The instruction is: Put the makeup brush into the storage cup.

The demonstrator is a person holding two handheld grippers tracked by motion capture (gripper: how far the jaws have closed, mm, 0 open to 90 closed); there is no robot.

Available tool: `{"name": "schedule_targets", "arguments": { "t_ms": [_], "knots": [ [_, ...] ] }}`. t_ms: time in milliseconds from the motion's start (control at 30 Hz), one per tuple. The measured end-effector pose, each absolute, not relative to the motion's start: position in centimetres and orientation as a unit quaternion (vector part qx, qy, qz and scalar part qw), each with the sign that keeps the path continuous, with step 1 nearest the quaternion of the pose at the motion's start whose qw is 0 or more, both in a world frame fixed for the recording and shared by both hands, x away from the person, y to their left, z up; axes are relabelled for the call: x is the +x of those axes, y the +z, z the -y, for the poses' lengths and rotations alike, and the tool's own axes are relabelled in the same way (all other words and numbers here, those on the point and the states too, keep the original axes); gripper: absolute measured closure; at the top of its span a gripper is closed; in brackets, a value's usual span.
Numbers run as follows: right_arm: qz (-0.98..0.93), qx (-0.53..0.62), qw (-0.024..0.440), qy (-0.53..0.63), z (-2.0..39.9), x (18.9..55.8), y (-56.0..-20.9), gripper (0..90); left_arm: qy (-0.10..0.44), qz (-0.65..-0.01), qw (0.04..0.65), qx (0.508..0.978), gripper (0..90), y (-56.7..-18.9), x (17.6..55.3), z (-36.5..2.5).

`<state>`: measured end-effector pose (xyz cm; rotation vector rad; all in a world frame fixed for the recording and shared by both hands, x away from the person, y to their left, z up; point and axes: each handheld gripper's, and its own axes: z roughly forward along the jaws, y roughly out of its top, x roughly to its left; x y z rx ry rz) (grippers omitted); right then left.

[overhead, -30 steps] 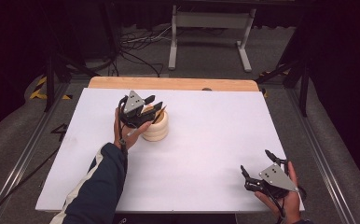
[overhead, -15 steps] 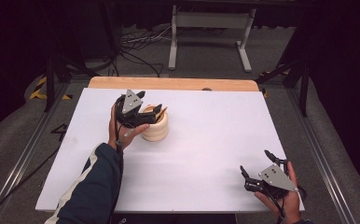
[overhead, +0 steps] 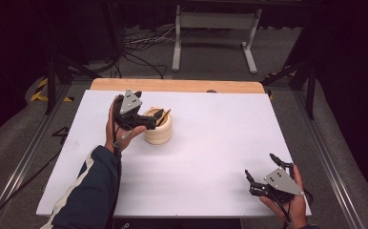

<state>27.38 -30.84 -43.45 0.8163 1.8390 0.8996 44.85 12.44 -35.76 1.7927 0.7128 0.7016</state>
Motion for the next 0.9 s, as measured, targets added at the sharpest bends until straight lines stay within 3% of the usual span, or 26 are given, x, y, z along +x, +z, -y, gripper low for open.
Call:
{"name": "schedule_targets", "arguments": {
  "t_ms": [900],
  "knots": [
    [-0.745,0.330,0.451,0.366,30.8,27.3,-43.4,8.3,0.321,-0.275,0.504,0.753,3.3,-34.6,42.7,-15.4]
  ]
}}
